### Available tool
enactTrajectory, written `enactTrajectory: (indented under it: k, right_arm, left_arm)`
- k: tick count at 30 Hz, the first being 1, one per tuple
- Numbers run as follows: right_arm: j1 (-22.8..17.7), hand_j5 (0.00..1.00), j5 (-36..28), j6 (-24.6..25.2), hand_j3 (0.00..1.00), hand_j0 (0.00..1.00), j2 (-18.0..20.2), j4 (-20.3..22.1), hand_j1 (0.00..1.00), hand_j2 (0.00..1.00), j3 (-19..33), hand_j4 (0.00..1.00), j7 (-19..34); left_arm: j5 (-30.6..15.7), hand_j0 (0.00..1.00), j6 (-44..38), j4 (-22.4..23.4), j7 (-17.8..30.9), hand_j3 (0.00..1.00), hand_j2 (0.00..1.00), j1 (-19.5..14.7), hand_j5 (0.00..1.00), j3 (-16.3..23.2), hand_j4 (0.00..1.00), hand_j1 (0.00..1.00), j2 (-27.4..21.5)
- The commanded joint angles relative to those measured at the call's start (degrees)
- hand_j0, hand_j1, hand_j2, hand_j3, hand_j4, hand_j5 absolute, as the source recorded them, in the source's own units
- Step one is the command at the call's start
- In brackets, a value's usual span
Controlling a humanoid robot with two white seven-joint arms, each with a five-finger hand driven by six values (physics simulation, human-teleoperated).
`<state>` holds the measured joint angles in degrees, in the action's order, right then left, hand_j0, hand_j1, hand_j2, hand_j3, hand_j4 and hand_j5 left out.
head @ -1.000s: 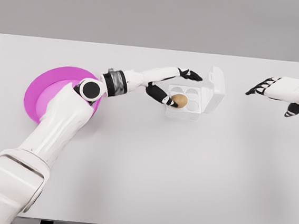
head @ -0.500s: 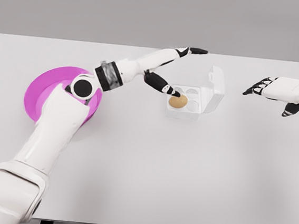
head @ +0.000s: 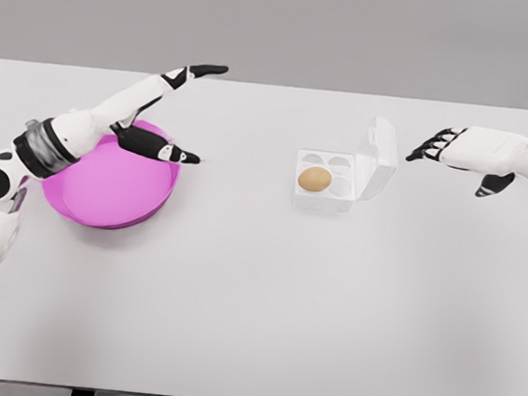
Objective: Pack egg into the box and close the box lid
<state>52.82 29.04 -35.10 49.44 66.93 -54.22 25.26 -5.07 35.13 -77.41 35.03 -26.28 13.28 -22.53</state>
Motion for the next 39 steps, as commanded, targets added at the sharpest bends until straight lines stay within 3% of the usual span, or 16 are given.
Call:
enactTrajectory:
  k: [1, 26, 37, 39]
  right_arm:
    - [0.0, 1.00, -0.2, 0.1, 1.00, 1.00, -0.1, 0.9, 1.00, 1.00, 0.1, 1.00, 0.0]
    - [0.3, 1.00, -0.7, 0.1, 1.00, 1.00, 1.4, 9.9, 1.00, 1.00, 0.3, 1.00, -0.4]
    - [0.7, 1.00, -1.1, 0.1, 1.00, 1.00, -0.7, 12.3, 1.00, 1.00, 0.3, 1.00, 0.0]
    - [0.7, 1.00, -1.1, 0.1, 1.00, 1.00, -0.7, 12.3, 1.00, 1.00, 0.3, 1.00, 0.0]
  left_arm:
    - [-1.8, 1.00, -0.1, -1.3, 0.0, 1.00, 1.00, 0.1, 1.00, -1.2, 1.00, 1.00, -2.2]
    - [-1.8, 1.00, -0.1, 0.1, 0.0, 1.00, 1.00, 1.1, 1.00, -2.6, 1.00, 1.00, -2.3]
    - [-1.7, 1.00, -0.1, 0.2, 0.0, 1.00, 1.00, 1.1, 1.00, -2.6, 1.00, 1.00, -2.4]
    - [-1.8, 1.00, -0.1, 0.3, 0.0, 1.00, 1.00, 1.1, 1.00, -2.9, 1.00, 1.00, -4.4]
